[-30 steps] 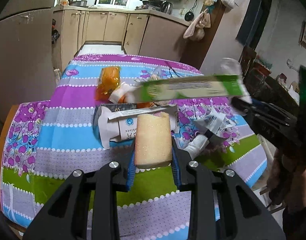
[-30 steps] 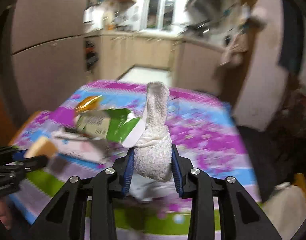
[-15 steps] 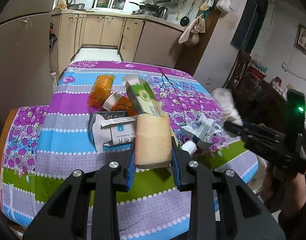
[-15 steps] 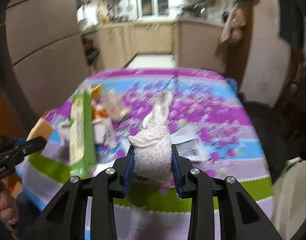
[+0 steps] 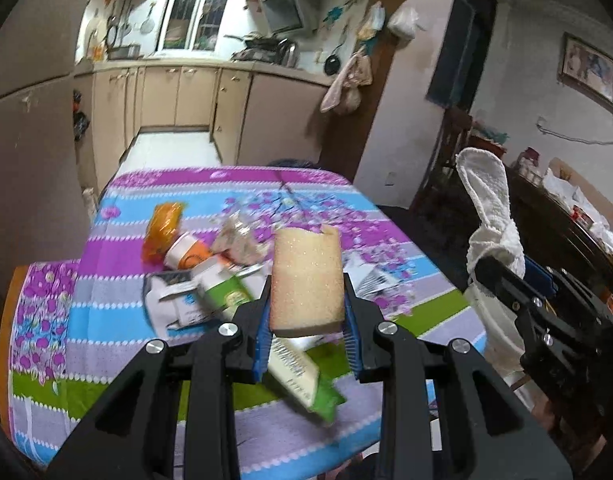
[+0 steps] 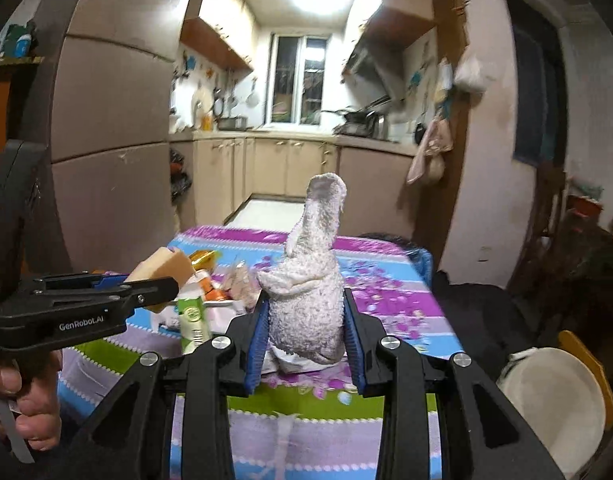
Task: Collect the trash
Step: 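Carry the sponge and white towel with both tools over the bucket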
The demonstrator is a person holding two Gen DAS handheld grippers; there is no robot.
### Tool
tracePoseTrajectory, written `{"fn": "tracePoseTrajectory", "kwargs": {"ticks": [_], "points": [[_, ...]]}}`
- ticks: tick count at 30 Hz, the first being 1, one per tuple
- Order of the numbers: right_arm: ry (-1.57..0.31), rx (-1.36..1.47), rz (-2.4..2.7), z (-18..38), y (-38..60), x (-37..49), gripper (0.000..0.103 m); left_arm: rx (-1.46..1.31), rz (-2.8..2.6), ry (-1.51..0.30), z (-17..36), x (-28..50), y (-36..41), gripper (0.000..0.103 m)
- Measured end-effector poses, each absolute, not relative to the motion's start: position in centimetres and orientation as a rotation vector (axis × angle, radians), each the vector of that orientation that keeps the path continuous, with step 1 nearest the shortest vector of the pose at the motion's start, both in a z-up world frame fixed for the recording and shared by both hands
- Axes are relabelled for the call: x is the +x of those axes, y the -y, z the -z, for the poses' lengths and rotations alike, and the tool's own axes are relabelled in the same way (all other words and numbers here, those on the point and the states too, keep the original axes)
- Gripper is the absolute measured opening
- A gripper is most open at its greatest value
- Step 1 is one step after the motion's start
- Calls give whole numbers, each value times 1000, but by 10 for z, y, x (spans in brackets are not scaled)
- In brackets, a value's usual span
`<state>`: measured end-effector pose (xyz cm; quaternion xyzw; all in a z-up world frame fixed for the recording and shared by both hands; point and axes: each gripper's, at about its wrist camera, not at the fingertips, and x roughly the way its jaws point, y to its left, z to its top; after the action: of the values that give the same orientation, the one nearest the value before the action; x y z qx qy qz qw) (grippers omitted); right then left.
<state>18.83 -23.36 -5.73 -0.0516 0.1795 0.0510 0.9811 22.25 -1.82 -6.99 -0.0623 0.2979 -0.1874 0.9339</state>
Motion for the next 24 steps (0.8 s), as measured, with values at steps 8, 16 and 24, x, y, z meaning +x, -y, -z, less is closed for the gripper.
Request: {"fn": "tracePoseTrajectory", "kwargs": {"ticks": [8,16,24], "points": [[-311,-94,5,34,276,152,35,-86,481,-541,37,204,73,28],[-301,-47,111,15,338,127,35,-29,569,-498,16,188,131,28],[-353,-11,234,-1,430,112,35,24,670,-507,8,189,197,28]]}}
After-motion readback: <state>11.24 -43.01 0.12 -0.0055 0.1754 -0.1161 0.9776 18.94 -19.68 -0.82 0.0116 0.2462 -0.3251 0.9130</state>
